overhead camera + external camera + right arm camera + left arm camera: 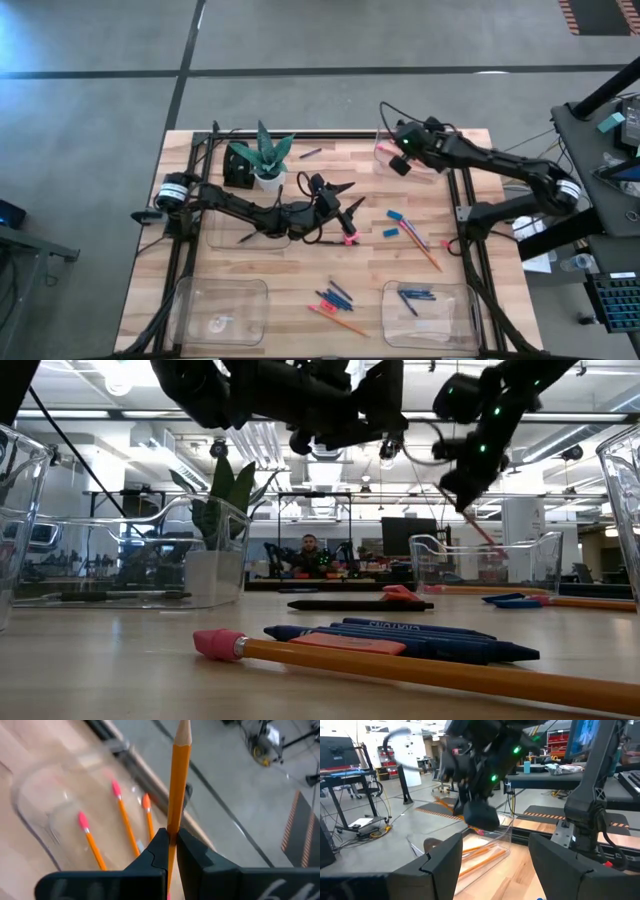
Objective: Sort crayons/erasers/pens/pencils in bins
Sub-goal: Put the orange pencil into the top right transparent bin
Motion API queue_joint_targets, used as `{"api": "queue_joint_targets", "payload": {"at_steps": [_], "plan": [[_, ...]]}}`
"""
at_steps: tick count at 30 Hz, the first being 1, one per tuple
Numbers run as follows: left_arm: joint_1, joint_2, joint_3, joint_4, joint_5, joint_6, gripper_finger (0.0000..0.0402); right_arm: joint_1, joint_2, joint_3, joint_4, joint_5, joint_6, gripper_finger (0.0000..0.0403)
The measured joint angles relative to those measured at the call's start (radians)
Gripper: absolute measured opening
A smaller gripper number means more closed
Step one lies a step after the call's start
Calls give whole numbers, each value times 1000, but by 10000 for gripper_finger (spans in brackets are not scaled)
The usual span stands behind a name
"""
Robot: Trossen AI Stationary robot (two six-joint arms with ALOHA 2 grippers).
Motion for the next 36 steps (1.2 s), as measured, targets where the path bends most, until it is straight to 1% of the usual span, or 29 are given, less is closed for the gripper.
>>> {"api": "queue_joint_targets", "payload": {"at_steps": [7,17,23,36], "plan": [[0,0,-11,-1,0,0,215,-35,115,-1,-62,-4,-2,13],[0,0,-12,-1,0,0,215,-63,191,-1,-112,-15,0,13],[0,0,-12,-2,0,0,215,-66,211,-1,-112,-16,-11,13],[-1,0,-12,-2,0,0,215,-67,210,-2,-112,-16,-8,13]]}}
